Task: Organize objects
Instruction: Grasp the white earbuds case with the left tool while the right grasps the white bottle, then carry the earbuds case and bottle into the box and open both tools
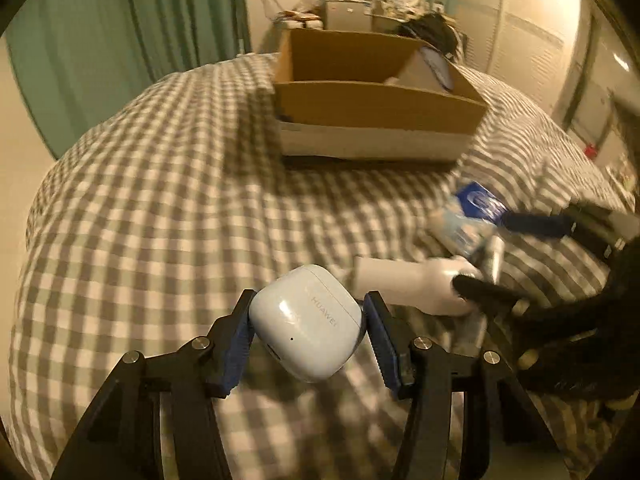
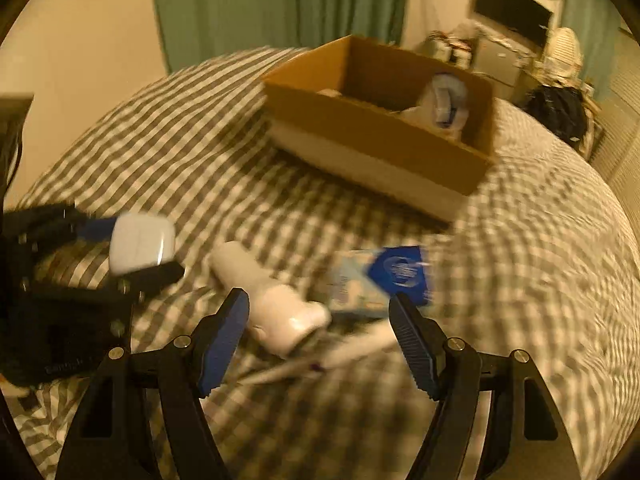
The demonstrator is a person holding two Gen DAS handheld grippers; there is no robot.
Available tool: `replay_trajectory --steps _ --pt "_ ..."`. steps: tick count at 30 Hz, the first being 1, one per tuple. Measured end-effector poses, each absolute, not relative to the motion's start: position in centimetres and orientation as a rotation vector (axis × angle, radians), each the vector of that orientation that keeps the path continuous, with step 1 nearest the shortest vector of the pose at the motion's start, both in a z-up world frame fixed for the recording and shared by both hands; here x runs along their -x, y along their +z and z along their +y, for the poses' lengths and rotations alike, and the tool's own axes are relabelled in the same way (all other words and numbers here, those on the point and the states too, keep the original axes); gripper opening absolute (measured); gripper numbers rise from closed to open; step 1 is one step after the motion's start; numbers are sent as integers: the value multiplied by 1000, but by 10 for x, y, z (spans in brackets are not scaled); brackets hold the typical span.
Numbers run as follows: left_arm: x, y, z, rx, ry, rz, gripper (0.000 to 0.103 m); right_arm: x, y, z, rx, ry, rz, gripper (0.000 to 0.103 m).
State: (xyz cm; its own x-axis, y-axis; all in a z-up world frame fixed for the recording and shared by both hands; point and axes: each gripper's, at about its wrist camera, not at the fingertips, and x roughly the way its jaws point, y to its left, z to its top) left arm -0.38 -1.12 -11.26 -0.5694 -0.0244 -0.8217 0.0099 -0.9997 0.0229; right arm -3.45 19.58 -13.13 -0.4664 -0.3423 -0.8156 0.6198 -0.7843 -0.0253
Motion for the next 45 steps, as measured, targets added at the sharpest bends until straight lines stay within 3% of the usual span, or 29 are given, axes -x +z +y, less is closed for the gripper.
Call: replay_trajectory --steps 12,19,31,45 --pt "9 -121 -36 -1447 -2750 65 55 45 -185 144 -1277 -2147 677 71" --pt "5 -115 -36 -1431 -2754 84 55 36 -182 142 -1226 -2197 768 54" --pt "-9 -81 -29 -1331 -2812 55 55 -1 -84 166 -1002 -2322 644 51" --pt "55 28 -16 -972 -2925 -77 55 22 31 175 -712 -2502 569 51"
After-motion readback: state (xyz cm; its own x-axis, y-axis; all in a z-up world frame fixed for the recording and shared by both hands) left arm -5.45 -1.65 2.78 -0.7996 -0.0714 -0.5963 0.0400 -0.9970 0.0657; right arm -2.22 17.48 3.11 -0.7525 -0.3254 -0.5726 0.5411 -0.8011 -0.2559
